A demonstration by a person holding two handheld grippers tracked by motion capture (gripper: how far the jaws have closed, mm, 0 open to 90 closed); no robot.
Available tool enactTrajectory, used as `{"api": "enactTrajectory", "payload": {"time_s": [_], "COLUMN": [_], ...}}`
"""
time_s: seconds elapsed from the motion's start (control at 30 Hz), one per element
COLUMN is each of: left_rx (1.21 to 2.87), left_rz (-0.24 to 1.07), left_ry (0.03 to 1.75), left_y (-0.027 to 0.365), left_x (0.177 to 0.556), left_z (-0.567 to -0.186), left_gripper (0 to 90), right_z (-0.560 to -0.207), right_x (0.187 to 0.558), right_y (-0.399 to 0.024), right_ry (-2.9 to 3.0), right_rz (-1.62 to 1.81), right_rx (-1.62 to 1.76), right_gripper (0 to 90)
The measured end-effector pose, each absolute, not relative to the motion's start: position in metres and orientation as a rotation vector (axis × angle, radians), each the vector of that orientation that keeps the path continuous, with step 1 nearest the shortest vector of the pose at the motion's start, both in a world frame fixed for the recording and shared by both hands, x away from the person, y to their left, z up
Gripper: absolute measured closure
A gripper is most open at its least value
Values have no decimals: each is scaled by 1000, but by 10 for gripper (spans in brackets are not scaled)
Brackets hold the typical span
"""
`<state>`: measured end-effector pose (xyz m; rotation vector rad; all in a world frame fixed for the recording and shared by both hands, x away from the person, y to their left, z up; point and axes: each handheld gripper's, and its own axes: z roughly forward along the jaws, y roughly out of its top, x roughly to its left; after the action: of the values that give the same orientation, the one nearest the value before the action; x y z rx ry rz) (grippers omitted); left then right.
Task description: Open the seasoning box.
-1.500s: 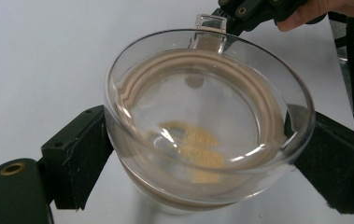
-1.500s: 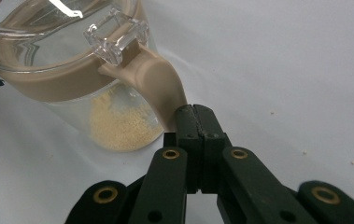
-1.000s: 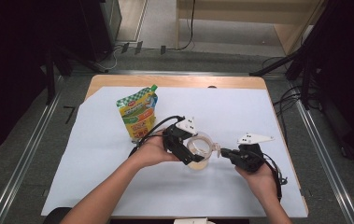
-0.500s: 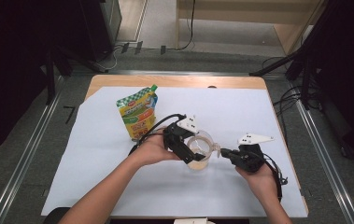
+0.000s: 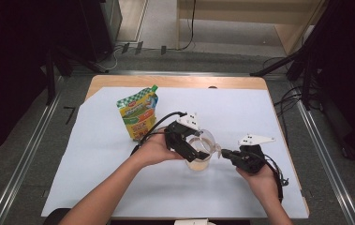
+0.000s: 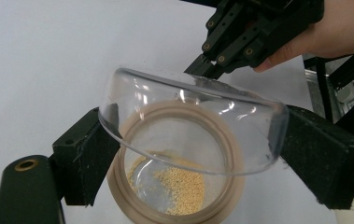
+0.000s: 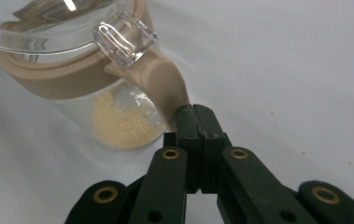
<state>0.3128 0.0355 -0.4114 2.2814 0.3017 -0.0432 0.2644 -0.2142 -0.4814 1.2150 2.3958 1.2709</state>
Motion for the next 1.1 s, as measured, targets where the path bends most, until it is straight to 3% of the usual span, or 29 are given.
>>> {"api": "enactTrajectory", "payload": {"time_s": [0.17,0.3,0.5,0.53,0.63,1.0,1.1], "left_rx": [2291,2287,2281,2276,2276,2258,2257], "left_rz": [-48,-48,-82,-103,-113,-171,-171], "left_ry": [305,301,285,286,276,256,248], "left_y": [34,32,30,29,28,20,16], "left_x": [312,310,307,307,303,299,299], "left_z": [-408,-404,-399,-399,-397,-393,-392], "left_gripper": [245,260,416,502,593,804,816], "right_z": [-482,-482,-482,-482,-482,-482,-482], "right_x": [264,264,264,264,264,264,263], "right_y": [-214,-214,-214,-214,-214,-214,-214], "right_ry": [2395,2396,2399,2398,2398,2400,2400], "right_rz": [1270,1268,1267,1266,1265,1268,1265], "right_rx": [1220,1216,1216,1217,1218,1222,1221], "right_gripper": [900,900,900,900,900,900,900]}}
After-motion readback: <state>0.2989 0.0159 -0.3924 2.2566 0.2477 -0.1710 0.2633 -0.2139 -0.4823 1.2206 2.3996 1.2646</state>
